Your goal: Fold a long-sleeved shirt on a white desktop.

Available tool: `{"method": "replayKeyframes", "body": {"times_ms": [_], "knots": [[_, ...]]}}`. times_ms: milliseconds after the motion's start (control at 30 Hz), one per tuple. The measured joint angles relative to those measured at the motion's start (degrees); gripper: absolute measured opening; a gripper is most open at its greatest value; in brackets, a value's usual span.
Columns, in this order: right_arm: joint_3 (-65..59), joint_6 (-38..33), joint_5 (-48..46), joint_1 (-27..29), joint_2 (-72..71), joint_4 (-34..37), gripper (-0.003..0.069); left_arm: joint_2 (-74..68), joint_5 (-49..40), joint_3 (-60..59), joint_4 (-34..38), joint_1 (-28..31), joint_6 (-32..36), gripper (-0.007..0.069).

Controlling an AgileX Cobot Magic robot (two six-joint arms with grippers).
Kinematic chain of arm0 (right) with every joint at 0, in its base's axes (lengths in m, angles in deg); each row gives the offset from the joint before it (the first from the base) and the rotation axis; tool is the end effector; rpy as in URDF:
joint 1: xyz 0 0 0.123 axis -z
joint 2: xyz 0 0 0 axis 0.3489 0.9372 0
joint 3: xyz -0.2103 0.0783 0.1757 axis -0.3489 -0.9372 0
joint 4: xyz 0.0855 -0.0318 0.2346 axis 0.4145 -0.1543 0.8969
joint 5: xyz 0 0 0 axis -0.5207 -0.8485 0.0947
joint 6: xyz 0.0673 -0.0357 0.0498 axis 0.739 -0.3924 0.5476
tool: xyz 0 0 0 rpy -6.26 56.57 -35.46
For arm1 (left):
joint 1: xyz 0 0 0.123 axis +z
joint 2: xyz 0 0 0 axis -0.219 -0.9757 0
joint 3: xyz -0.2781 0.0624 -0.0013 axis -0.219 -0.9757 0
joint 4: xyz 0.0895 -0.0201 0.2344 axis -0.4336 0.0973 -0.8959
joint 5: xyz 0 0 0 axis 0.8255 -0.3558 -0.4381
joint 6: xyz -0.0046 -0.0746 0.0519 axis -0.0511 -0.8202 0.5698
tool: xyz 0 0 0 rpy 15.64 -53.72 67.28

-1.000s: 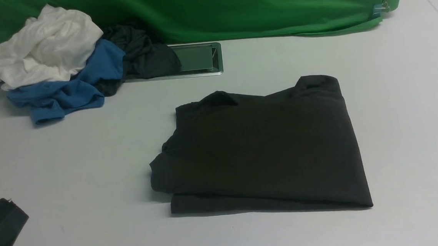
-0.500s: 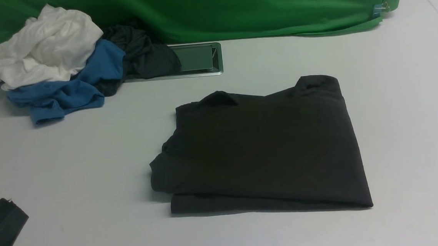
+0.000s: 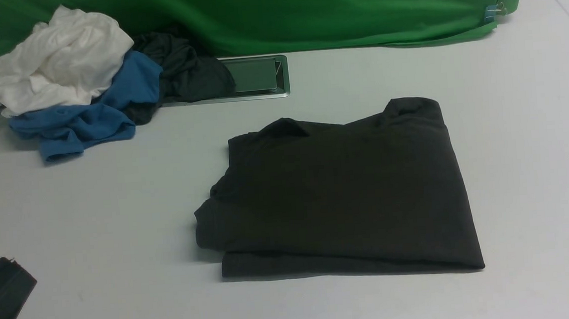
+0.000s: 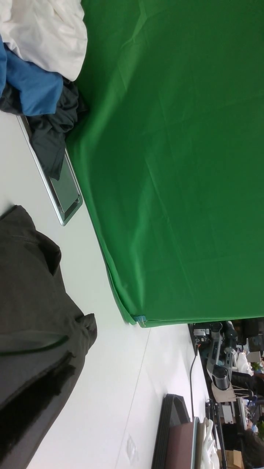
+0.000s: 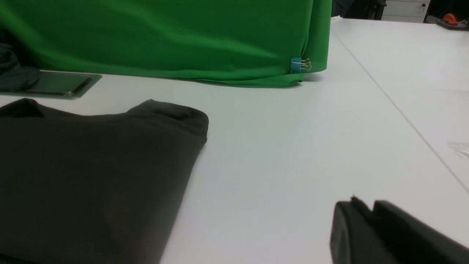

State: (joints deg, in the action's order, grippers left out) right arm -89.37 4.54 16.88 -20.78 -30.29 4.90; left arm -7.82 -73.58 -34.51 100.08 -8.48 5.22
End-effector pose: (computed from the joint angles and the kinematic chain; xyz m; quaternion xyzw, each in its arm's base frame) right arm 0.0555 -0.0024 0.1892 0.0057 0.7617 -0.0118 0.6478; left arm 0.0277 -0.0210 0.2784 0.2055 0.6499 -0.1223 0.7214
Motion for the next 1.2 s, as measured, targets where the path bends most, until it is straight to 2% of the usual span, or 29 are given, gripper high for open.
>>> {"method": "replayKeyframes", "body": {"times_ms": [133,233,267,367,500,700,1200], "knots": [[0.00,0.00,0.00,0.00,0.00,0.00,0.0113,0.00,3.80,-1.74,-2.45,1.47,-0.06,0.0020],[0.00,0.00,0.00,0.00,0.00,0.00,0.0120,0.00,9.74,-4.87,-3.96,8.15,-0.06,0.0020],[0.00,0.00,0.00,0.00,0.00,0.00,0.0120,0.00,9.93,-5.08,-3.96,9.29,-0.06,0.0020],[0.00,0.00,0.00,0.00,0.00,0.00,0.0131,-0.05,9.71,-8.95,-2.98,18.86,-0.06,0.0020],[0.00,0.00,0.00,0.00,0.00,0.00,0.0140,-0.05,6.99,-14.19,-1.47,23.71,-0.39,0.0020],[0.00,0.00,0.12,0.00,0.00,0.00,0.0146,-0.10,2.40,-16.44,0.43,23.70,-2.34,0.0020],[0.00,1.05,0.24,0.00,-0.06,0.00,0.0172,-0.10,2.59,-16.44,1.22,22.69,-2.34,0.0020]]}}
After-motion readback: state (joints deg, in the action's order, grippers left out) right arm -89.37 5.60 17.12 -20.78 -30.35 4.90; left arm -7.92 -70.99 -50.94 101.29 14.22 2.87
